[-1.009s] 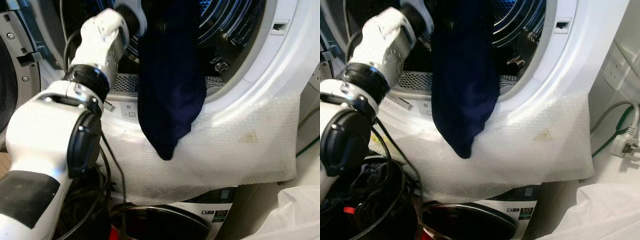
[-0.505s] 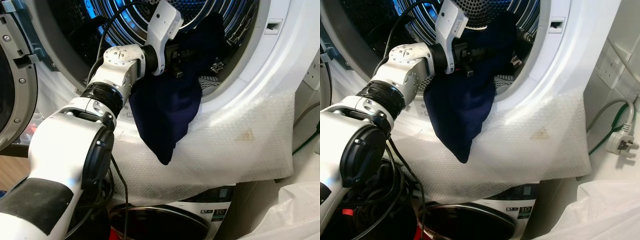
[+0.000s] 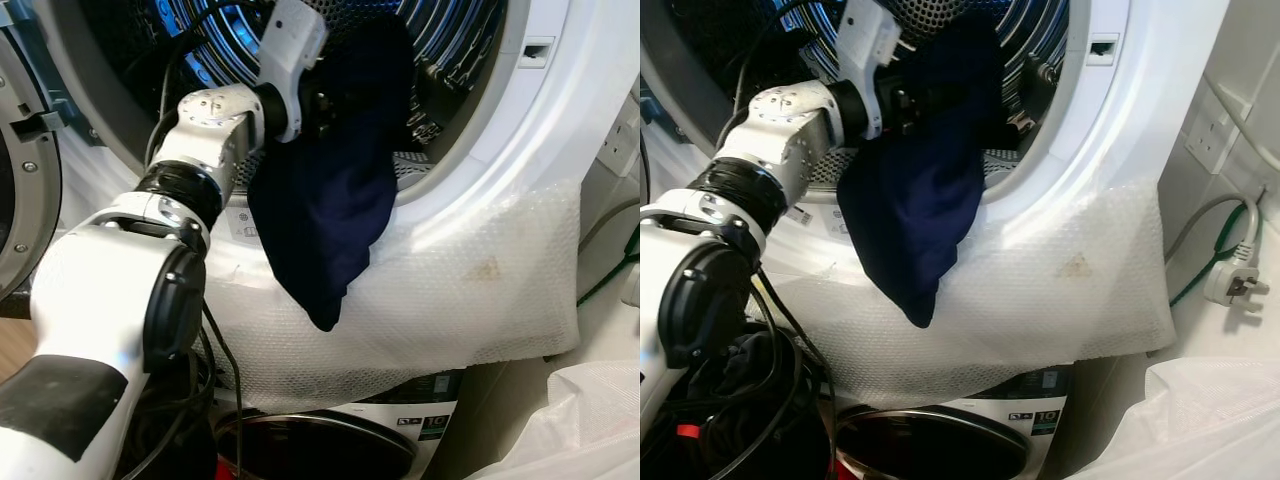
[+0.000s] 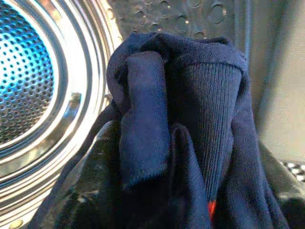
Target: Clothes washing
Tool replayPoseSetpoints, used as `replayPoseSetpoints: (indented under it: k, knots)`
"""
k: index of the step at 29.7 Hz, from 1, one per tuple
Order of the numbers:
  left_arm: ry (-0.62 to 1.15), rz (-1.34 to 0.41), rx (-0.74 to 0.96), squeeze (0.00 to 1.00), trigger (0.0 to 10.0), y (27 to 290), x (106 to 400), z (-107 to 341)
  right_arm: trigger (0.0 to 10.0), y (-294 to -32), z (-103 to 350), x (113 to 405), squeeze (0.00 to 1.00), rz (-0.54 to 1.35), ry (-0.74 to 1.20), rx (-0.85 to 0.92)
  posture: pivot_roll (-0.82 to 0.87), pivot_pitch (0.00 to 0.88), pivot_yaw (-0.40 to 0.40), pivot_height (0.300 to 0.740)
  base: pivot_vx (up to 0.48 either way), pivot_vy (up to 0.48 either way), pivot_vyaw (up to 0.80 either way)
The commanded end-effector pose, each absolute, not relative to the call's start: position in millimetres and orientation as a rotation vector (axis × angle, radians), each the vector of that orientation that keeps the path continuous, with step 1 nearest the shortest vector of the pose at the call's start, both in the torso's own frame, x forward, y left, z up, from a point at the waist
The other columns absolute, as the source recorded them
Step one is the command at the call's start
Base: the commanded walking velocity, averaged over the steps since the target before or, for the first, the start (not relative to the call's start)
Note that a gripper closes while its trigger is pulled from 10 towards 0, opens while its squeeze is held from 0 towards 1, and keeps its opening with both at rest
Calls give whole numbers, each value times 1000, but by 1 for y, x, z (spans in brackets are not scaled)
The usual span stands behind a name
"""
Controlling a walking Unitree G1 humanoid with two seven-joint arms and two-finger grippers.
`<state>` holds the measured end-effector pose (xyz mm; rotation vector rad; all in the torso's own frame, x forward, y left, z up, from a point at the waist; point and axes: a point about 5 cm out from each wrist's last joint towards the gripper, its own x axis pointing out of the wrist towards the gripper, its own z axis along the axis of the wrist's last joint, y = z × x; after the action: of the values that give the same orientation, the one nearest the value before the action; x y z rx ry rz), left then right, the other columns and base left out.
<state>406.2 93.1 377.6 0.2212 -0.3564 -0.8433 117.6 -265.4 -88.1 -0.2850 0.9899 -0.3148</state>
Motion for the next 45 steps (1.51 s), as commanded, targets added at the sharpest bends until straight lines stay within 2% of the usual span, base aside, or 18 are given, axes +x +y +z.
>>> replayPoseSetpoints:
  k: [1, 9, 20, 23, 25, 45]
  knots:
    - [-366, -853, 240, 1000, 10000, 97, 404, 384, 10000, -269, -88, 116, 0, -344, 1002, -283, -81, 0, 41, 740, 0, 0, 0]
    - [-384, -886, 250, 1000, 10000, 115, 402, 387, 10000, -267, -88, 119, 0, -351, 998, -269, -68, 11, 44, 740, 0, 0, 0]
    - [-456, -781, 307, 1000, 10000, 135, 398, 403, 10000, -259, -89, 123, 0, -331, 1003, -257, -33, 9, 44, 740, 0, 0, 0]
    - [-459, -835, 308, 1000, 10000, 135, 396, 404, 10000, -257, -89, 125, 0, -329, 1001, -254, -32, 7, 45, 740, 0, 0, 0]
    - [-526, -922, 385, 1000, 10000, 136, 387, 407, 10000, -257, -89, 128, 0, -326, 996, -251, -35, 1, 48, 740, 0, 0, 0]
    - [-712, -928, 362, 1000, 10000, 156, 362, 424, 10000, -253, -89, 131, 0, -325, 997, -243, -13, 0, 50, 740, 0, 0, 0]
